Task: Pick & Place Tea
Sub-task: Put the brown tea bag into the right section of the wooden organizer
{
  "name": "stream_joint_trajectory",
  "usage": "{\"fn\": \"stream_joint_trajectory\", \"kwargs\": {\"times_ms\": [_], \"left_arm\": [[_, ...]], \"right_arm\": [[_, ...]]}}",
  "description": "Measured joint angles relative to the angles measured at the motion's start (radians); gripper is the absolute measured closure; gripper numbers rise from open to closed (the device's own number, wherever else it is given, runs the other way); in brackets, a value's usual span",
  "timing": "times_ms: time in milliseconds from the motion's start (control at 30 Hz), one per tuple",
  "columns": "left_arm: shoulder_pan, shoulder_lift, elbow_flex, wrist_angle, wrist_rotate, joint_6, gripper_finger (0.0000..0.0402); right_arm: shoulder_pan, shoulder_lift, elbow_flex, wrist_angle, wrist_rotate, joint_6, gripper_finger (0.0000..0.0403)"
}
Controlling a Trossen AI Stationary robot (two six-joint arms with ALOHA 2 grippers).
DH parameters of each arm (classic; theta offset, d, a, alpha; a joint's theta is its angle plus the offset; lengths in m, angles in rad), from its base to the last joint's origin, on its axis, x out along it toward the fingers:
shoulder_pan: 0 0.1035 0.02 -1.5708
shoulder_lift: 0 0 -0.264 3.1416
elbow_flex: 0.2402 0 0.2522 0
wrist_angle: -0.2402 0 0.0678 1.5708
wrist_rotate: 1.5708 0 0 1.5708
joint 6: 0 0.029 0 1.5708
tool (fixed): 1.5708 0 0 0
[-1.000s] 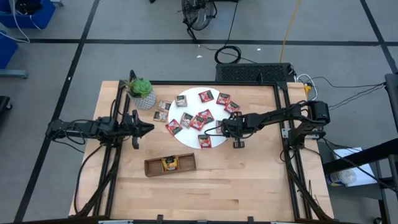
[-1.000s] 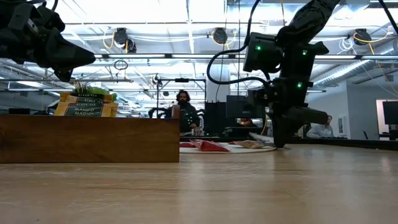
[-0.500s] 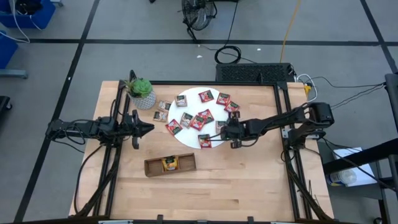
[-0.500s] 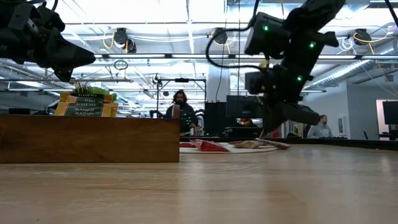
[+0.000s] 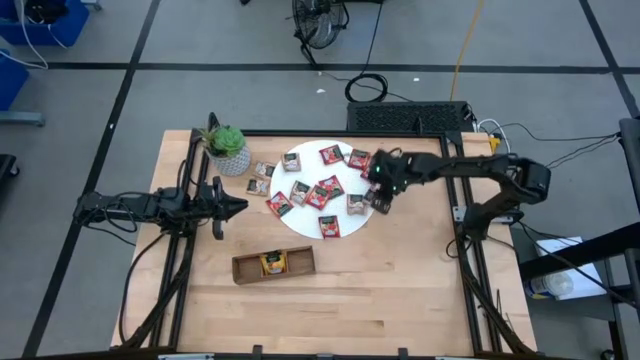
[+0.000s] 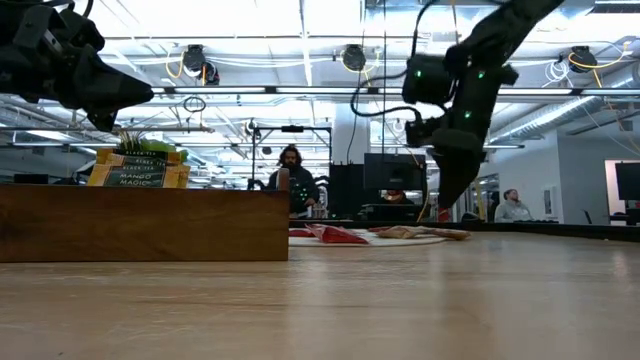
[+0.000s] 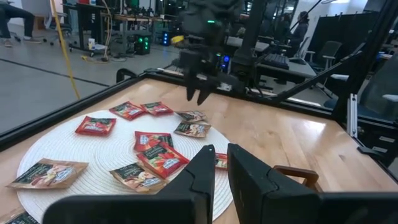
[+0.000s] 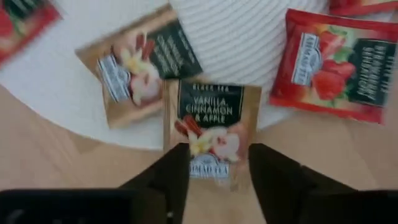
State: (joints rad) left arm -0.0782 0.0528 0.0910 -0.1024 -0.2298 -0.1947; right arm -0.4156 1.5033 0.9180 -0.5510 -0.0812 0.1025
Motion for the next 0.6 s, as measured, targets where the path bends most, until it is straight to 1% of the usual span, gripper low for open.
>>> {"fn": "stream_joint_trajectory", "kwargs": {"times_ms": [100,167,200,300,433,500,600], "left_arm": [[0.0,0.0,0.0,0.0,0.0,0.0,0.0355],[0.0,0.0,0.0,0.0,0.0,0.0,0.0355],[0.0,0.0,0.0,0.0,0.0,0.0,0.0355],[0.0,0.0,0.0,0.0,0.0,0.0,0.0355],[0.0,0.0,0.0,0.0,0.0,0.0,0.0355],[0.0,0.0,0.0,0.0,0.0,0.0,0.0355],[0.0,0.0,0.0,0.0,0.0,0.0,0.0355]], "right_arm": [[-0.075,-0.001,-0.015,0.055,-0.135,-0.012,0.0217],[-0.104,-0.001,-0.031,0.091,-0.178,-0.011,0.0202],[-0.114,0.0,-0.042,0.094,-0.184,-0.013,0.0196],[-0.119,0.0,-0.085,0.128,-0.18,-0.035,0.0182],[-0.071,0.0,-0.154,0.217,-0.176,-0.039,0.017],[-0.038,0.0,-0.182,0.252,-0.125,-0.048,0.0168],[0.01,-0.001,-0.218,0.275,0.001,-0.093,0.0167]]}}
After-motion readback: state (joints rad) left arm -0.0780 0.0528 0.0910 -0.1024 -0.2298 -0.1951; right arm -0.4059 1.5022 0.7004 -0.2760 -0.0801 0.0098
